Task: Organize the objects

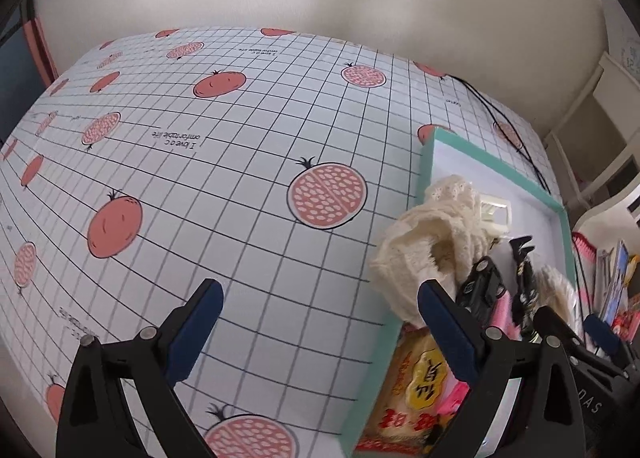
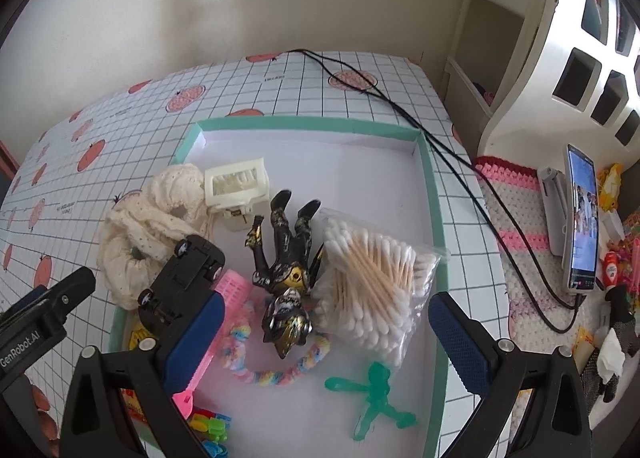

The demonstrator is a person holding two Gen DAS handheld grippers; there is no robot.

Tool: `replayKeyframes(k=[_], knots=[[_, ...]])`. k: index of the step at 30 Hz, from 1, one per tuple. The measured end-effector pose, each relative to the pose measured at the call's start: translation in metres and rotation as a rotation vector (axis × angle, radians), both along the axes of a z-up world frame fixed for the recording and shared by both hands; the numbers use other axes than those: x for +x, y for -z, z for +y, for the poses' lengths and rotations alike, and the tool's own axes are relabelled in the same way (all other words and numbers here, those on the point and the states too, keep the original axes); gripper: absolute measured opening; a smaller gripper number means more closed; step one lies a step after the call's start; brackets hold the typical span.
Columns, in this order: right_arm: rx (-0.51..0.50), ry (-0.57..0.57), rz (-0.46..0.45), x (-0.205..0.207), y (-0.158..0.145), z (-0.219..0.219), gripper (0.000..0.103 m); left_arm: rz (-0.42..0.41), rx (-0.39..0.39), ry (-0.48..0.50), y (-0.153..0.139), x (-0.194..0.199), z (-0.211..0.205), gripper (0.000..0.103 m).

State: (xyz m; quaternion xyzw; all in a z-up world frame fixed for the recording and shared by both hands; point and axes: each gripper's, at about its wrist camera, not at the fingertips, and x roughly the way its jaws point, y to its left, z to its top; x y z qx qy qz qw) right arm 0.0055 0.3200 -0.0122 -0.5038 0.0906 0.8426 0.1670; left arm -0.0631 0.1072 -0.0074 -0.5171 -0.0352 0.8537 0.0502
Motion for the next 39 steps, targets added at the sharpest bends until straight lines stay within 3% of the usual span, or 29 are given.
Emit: replayKeyframes(k=[8,14,23,28,39], knots=[[-0.065,0.028,-0.021,0.004,-0.001,-0.003,0.103,0.005,-0.065,0.052,-0.004,0.004,-0.01,0.098],[-0.146,0.061,-0.012,0.01,-0.005,-0.002,0.103,-0.016,-0.018,0.021,-0.008,0.001,-0.03,0.098],[-0.11,0.032,-0.059,0.021,-0.007,-0.031,0.103,-0.017,-0.042,0.062,-0.011,0.008,-0.043,0.098],[-0.105,0.012,-0.084,0.032,-0.006,-0.046,0.103,-0.04,-0.097,0.074,-0.011,0.02,-0.049,0.098],[-0.171,0.019,-0.148,0.062,0.009,-0.069,0.103,-0.198,-0.087,0.073,0.003,0.045,-0.075,0.098]])
